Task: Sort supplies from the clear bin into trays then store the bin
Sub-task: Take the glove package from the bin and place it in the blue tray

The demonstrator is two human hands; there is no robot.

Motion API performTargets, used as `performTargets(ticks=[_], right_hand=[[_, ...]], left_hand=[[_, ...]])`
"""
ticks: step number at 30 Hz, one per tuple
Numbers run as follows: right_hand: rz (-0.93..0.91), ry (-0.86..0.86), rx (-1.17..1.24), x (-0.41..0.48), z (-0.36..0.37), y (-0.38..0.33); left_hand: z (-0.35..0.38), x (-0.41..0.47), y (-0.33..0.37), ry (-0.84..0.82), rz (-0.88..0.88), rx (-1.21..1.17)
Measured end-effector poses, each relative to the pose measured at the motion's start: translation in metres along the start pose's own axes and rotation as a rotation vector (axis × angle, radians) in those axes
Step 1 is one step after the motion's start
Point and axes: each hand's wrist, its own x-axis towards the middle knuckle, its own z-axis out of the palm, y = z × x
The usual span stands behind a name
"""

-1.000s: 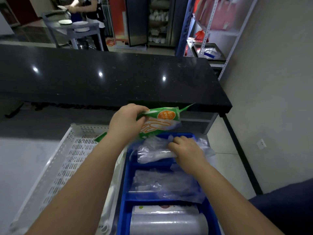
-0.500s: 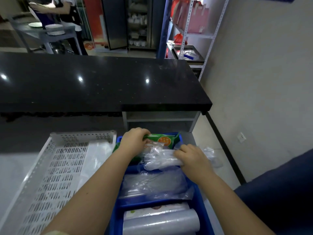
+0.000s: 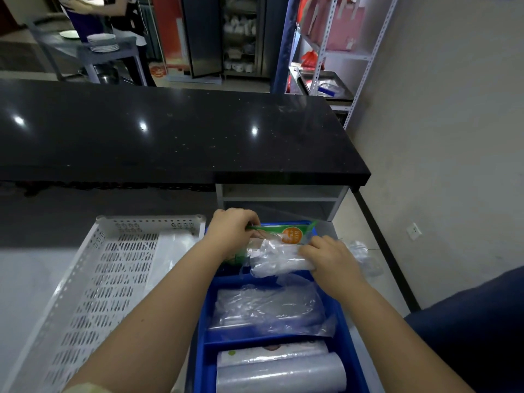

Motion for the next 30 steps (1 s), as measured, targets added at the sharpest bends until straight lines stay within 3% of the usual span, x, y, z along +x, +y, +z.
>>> performTargets(ticks=[4, 10, 13, 14, 18, 20, 25, 27, 30], right_hand=[[0.007, 0.008, 0.023, 0.003, -0.001, 0.001], [-0.013, -0.039, -0.018, 0.011, 0.008, 0.0], [-0.026, -0.054, -0.023, 0.014, 0.013, 0.001], [-0.028, -0.056, -0.025, 0.016, 0.015, 0.002], [-0.031, -0.069, -0.056, 0.023, 0.018, 0.005], [-0.036, -0.036, -0.042, 0.027, 0.017, 0.005], [-0.109, 0.046, 0.021, 0.054, 0.023, -0.014], [-0.151, 0.034, 0.047, 0.066, 0.034, -0.031], [-0.206, -0.054, 0.144, 0.073, 0.053, -0.045]], left_hand=[[0.0, 0.006, -0.005, 0.026, -0.091, -0.049], [0.031, 0.0, -0.008, 0.278, -0.033, 0.168], [0.031, -0.004, -0.015, 0.454, 0.06, 0.151], [0.03, -0.005, -0.017, 0.431, 0.108, 0.146], [0.027, -0.008, -0.023, 0.082, 0.137, 0.135], [0.02, -0.01, -0.021, 0.099, 0.119, 0.085], [-0.003, -0.031, -0.017, 0.36, 0.067, -0.179], [0.001, -0.045, -0.018, 0.312, 0.036, -0.206], [0.024, -0.057, -0.016, 0.101, -0.029, -0.016]])
